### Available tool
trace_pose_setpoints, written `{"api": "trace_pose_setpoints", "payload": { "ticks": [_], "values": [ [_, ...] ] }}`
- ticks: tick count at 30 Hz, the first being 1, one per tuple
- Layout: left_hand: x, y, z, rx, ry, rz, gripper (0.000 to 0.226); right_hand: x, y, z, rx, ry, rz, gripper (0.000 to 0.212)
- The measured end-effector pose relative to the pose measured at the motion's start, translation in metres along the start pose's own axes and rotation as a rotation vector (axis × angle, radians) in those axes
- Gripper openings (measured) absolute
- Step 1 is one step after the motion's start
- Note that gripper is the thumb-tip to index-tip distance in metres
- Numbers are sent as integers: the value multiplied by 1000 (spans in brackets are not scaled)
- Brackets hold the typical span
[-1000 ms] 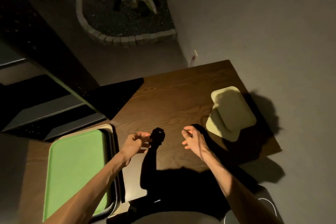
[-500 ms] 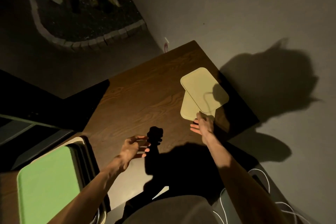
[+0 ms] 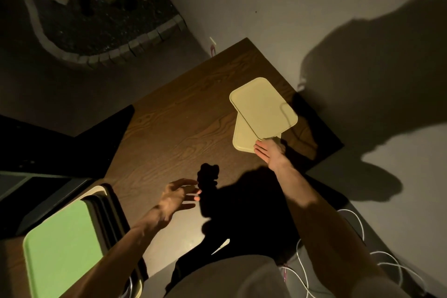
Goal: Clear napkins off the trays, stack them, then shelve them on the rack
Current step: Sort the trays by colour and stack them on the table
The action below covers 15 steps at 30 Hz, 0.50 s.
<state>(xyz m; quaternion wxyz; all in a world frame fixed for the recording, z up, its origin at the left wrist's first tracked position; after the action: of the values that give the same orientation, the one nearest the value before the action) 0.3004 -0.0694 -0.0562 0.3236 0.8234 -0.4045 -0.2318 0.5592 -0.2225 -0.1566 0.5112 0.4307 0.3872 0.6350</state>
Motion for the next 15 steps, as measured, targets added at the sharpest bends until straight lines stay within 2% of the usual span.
{"api": "trace_pose_setpoints", "payload": {
  "ticks": [3,7,9,11,13,15],
  "values": [
    [6,-3,0,-8,2,5,24,3,6,-5,23,78,105,33],
    [17,-9,-2,-20,14,19,24,18,18,-11,69,122,129,25],
    [23,-14,-6,-30,69,12,26,32,34,-17,103,115,176,18],
    [31,-18,-14,-30,158,9,27,45,52,-33,185,112,241,22],
    [36,-24,-23,-16,259,7,27,51,65,-53,198,205,327,26],
    [33,-29,-39,44,324,-28,36,54,74,-74,182,316,435,16]
  ]
}}
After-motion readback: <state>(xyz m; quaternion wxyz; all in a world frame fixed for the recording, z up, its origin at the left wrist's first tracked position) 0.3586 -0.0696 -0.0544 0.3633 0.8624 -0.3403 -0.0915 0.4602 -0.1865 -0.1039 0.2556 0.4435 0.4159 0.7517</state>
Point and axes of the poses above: each hand's wrist, its own y-axis away from the middle knuckle, its own x-axis out of the palm, z = x × y, the point moved 4 cm from there along -y, towards the middle knuckle, and after that the axes turned 9 degrees about x, right-handed, at the moved point
